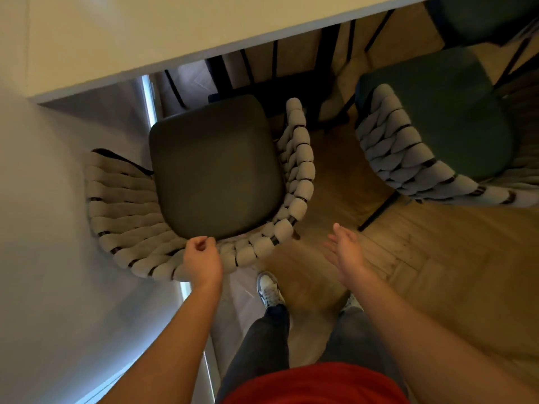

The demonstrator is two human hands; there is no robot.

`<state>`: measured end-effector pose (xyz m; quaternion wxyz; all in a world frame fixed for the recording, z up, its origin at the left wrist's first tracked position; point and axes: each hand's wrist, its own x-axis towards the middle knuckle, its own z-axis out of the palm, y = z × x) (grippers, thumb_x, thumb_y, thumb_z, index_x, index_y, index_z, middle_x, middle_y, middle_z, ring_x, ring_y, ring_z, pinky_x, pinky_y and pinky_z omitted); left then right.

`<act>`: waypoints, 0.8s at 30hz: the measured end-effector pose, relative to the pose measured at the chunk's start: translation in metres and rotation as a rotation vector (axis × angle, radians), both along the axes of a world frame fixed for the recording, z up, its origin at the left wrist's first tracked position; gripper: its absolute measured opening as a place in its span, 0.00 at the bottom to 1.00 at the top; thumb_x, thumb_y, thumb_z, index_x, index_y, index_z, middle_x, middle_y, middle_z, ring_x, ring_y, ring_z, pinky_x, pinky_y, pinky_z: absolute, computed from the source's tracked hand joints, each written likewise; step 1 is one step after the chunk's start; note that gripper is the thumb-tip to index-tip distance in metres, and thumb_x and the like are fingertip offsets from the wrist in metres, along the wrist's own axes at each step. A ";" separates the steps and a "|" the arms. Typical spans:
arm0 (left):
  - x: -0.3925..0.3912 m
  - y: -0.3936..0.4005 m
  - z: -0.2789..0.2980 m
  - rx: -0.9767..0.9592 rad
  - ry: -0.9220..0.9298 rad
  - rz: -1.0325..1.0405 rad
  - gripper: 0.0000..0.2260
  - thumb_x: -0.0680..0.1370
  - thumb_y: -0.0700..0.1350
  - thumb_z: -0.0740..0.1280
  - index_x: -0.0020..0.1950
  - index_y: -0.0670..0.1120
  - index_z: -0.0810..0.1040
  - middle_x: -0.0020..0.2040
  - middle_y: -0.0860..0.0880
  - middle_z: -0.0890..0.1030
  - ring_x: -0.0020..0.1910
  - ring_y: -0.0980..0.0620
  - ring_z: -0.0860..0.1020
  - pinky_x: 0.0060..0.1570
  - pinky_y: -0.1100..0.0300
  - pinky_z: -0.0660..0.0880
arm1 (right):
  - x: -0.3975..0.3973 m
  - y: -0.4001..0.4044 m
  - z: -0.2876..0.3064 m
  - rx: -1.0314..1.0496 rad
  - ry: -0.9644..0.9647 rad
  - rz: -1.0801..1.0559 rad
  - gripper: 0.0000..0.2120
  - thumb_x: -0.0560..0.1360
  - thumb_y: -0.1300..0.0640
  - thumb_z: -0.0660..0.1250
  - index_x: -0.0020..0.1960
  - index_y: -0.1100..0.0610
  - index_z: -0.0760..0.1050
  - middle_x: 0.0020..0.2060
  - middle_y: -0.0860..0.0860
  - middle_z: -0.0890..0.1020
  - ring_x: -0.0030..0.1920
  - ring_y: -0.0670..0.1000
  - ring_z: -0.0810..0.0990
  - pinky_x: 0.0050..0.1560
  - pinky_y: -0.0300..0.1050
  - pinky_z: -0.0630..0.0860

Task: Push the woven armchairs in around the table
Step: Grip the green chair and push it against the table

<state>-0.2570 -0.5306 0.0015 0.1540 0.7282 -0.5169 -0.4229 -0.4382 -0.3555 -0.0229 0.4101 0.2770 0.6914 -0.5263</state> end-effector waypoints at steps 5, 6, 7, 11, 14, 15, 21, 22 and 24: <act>-0.048 0.072 0.003 0.042 -0.031 -0.145 0.05 0.81 0.47 0.61 0.49 0.52 0.77 0.42 0.48 0.79 0.42 0.48 0.78 0.44 0.53 0.78 | -0.040 0.072 0.007 -0.036 -0.009 -0.045 0.09 0.81 0.50 0.62 0.58 0.52 0.71 0.52 0.52 0.77 0.55 0.54 0.78 0.59 0.55 0.76; -0.061 0.088 0.004 0.067 -0.027 -0.149 0.06 0.80 0.49 0.61 0.48 0.55 0.77 0.42 0.48 0.80 0.43 0.47 0.80 0.46 0.49 0.80 | -0.050 0.089 0.008 -0.035 -0.012 -0.037 0.07 0.81 0.50 0.62 0.56 0.52 0.73 0.52 0.52 0.77 0.55 0.54 0.78 0.58 0.54 0.76; -0.075 0.105 0.005 0.090 -0.009 -0.149 0.06 0.80 0.49 0.61 0.46 0.55 0.77 0.43 0.47 0.81 0.44 0.46 0.80 0.48 0.48 0.81 | -0.062 0.106 0.009 -0.031 -0.015 -0.034 0.05 0.81 0.50 0.62 0.53 0.50 0.73 0.51 0.52 0.77 0.54 0.54 0.78 0.57 0.54 0.76; -0.143 0.175 0.010 0.186 0.107 -0.102 0.06 0.82 0.41 0.60 0.47 0.48 0.75 0.44 0.45 0.78 0.43 0.49 0.77 0.42 0.55 0.76 | -0.111 0.174 0.011 -0.036 -0.039 -0.030 0.04 0.81 0.49 0.62 0.47 0.47 0.70 0.54 0.53 0.78 0.56 0.56 0.79 0.56 0.54 0.77; -0.192 0.224 0.011 0.258 0.147 -0.121 0.06 0.82 0.42 0.61 0.46 0.48 0.74 0.46 0.44 0.78 0.44 0.48 0.78 0.42 0.53 0.77 | -0.148 0.222 0.012 -0.023 -0.028 -0.053 0.04 0.81 0.49 0.62 0.49 0.48 0.69 0.55 0.54 0.78 0.56 0.55 0.78 0.57 0.54 0.76; -0.207 0.236 0.007 0.302 0.168 -0.137 0.05 0.82 0.43 0.62 0.47 0.48 0.75 0.48 0.43 0.79 0.45 0.47 0.78 0.43 0.53 0.78 | -0.160 0.237 0.011 -0.019 -0.017 -0.057 0.04 0.81 0.49 0.62 0.51 0.48 0.69 0.56 0.54 0.78 0.57 0.55 0.78 0.57 0.54 0.76; -0.284 0.286 0.006 0.591 0.276 -0.295 0.04 0.81 0.51 0.63 0.51 0.52 0.74 0.55 0.44 0.78 0.55 0.44 0.79 0.53 0.47 0.79 | -0.229 0.300 0.001 -0.012 -0.004 -0.117 0.20 0.80 0.45 0.60 0.69 0.53 0.68 0.61 0.55 0.78 0.59 0.56 0.78 0.62 0.57 0.74; -0.298 0.288 0.005 0.613 0.277 -0.298 0.05 0.81 0.53 0.63 0.52 0.52 0.73 0.56 0.44 0.78 0.56 0.44 0.79 0.53 0.46 0.79 | -0.242 0.306 0.001 -0.018 -0.001 -0.129 0.22 0.80 0.44 0.60 0.71 0.52 0.66 0.62 0.55 0.77 0.59 0.56 0.78 0.62 0.57 0.75; -0.323 0.290 0.001 0.635 0.288 -0.279 0.10 0.81 0.56 0.63 0.57 0.51 0.72 0.58 0.45 0.77 0.57 0.44 0.79 0.54 0.45 0.79 | -0.268 0.314 0.000 -0.040 0.008 -0.163 0.26 0.80 0.42 0.60 0.74 0.52 0.63 0.63 0.55 0.75 0.59 0.56 0.77 0.62 0.57 0.75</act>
